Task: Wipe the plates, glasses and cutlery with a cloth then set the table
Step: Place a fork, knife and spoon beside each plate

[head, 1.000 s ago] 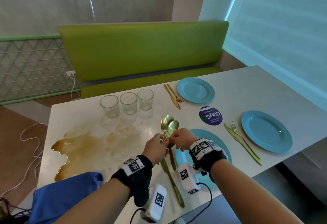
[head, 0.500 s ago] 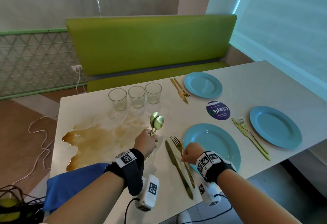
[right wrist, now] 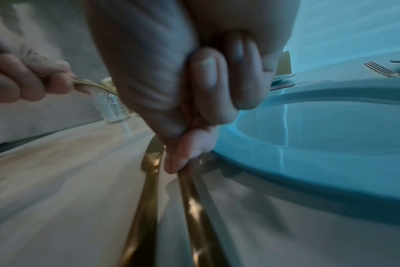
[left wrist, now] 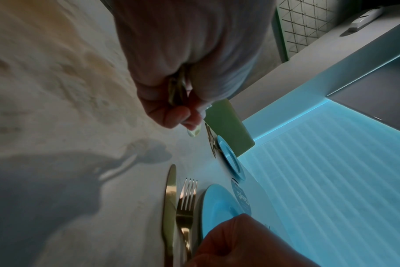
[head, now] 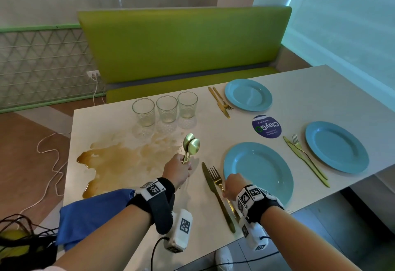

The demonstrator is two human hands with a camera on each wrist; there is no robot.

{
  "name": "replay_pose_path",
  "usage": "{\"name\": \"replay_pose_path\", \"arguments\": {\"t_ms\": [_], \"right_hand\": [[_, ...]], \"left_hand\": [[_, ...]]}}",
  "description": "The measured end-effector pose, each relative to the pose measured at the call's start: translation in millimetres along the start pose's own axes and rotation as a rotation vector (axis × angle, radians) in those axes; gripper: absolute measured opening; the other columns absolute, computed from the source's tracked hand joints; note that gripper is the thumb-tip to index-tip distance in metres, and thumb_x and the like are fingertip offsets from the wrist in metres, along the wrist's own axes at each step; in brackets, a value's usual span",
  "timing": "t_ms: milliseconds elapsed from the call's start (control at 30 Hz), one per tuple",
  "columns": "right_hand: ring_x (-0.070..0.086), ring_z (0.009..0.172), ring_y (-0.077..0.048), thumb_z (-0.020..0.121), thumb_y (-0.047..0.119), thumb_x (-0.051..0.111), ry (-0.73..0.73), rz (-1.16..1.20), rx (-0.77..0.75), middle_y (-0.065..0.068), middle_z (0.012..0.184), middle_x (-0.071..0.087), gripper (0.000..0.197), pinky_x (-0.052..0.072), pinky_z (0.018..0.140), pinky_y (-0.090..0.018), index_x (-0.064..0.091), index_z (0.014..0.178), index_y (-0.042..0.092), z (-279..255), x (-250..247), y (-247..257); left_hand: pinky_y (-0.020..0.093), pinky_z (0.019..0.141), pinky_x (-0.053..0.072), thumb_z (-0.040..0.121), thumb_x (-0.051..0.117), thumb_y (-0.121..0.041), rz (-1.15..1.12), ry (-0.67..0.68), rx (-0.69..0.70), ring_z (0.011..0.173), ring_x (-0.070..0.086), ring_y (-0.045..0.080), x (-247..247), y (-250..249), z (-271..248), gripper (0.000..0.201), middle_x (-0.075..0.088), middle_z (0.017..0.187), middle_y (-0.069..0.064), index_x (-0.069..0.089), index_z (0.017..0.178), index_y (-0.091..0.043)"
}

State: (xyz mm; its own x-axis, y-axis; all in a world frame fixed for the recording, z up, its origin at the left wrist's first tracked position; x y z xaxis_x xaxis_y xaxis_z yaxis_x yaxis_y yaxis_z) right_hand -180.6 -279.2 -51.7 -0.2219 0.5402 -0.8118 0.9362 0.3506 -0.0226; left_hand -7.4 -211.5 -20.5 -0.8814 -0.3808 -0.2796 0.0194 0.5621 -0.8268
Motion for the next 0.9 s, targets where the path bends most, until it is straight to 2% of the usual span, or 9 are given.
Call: {"name": "replay_pose_path", "arguments": {"t_ms": [200,333,433,500,633,700,800,900], "right_hand": [[0.063,0.104,-0.022,0.084,0.031,0.066,-0.026,0.017,0.009,-0.006,0.112,0.065,0.034,0.051,0.086,-0.030,0.061,0.108,0.008,0.3,0.7,0.9],[0.064,0.100,-0.022,0.086,0.026,0.064,-0.033,0.015,-0.010,-0.006,0.109,0.066,0.026,0.052,0.083,-0.029,0.062,0.105,0.008,-1.2,0.3,2.2],[0.064,0.099,-0.022,0.088,0.024,0.061,-0.061,0.005,-0.023,-0.005,0.109,0.066,0.023,0.051,0.082,-0.029,0.062,0.105,0.008,-4.0,-1.8,3.6],[0.064,0.100,-0.023,0.089,0.028,0.059,-0.065,0.029,-0.029,-0.005,0.108,0.065,0.026,0.051,0.082,-0.029,0.061,0.106,0.009,-7.0,-6.7,4.3],[0.065,0.089,-0.022,0.088,0.034,0.055,-0.061,0.204,-0.120,-0.006,0.089,0.065,0.027,0.049,0.071,-0.028,0.067,0.088,0.010,-9.6,-27.4,10.7],[0.064,0.090,-0.019,0.090,0.035,0.052,-0.086,0.306,-0.190,-0.005,0.095,0.070,0.030,0.048,0.075,-0.027,0.071,0.093,0.012,-12.8,-41.3,17.2],[0.057,0.074,-0.014,0.092,0.040,0.050,-0.129,0.510,-0.205,-0.003,0.093,0.068,0.033,0.047,0.073,-0.025,0.069,0.102,0.014,-17.9,-60.8,22.2],[0.050,0.053,-0.008,0.092,0.038,0.050,-0.116,0.691,-0.204,0.004,0.079,0.064,0.030,0.042,0.053,-0.020,0.068,0.101,0.016,-22.3,-74.5,19.6]], "left_hand": [[0.023,0.057,0.039,0.096,0.047,-0.012,-0.004,0.005,0.006,0.059,0.046,0.013,2.2,2.0,-2.2,0.013,0.057,0.085,0.004,0.051,0.108,-0.011],[0.029,0.064,0.038,0.098,0.043,-0.019,-0.023,0.019,0.002,0.058,0.044,0.014,3.9,1.0,-4.4,0.010,0.055,0.077,-0.001,0.050,0.103,-0.012],[0.027,0.055,0.034,0.097,0.035,-0.012,-0.068,0.033,-0.023,0.058,0.041,0.015,4.6,0.3,-6.5,0.014,0.055,0.079,0.002,0.047,0.104,-0.013],[0.024,0.051,0.033,0.095,0.032,-0.007,-0.084,0.047,-0.027,0.058,0.040,0.015,5.3,-0.2,-7.9,0.020,0.055,0.081,0.003,0.048,0.107,-0.011],[0.023,0.052,0.038,0.095,0.031,-0.004,-0.099,0.087,-0.001,0.060,0.044,0.014,9.0,-6.5,-11.3,0.025,0.056,0.083,0.003,0.048,0.112,-0.009],[0.020,0.051,0.041,0.095,0.032,-0.002,-0.118,0.112,0.021,0.060,0.047,0.013,12.1,-13.1,-14.0,0.024,0.056,0.083,0.003,0.047,0.113,-0.009],[0.016,0.046,0.046,0.096,0.036,0.002,-0.171,0.161,0.061,0.058,0.049,0.012,17.7,-25.7,-20.2,0.023,0.057,0.083,0.005,0.047,0.113,-0.007],[0.019,0.049,0.050,0.094,0.044,0.002,-0.206,0.208,0.094,0.059,0.052,0.014,24.8,-39.2,-24.9,0.023,0.059,0.085,0.007,0.048,0.116,-0.003]]}}
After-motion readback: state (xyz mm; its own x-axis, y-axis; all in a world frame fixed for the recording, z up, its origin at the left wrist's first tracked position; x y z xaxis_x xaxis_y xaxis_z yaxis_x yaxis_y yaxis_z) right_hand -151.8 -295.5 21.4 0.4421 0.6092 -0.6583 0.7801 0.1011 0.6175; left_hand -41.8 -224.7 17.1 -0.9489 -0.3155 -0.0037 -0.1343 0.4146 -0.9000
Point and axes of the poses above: each hand's wrist, its own z-axis towards the middle knuckle, its own x-axis out of the palm, y = z × x, the point moved 5 cm from there along z, towards the middle knuckle
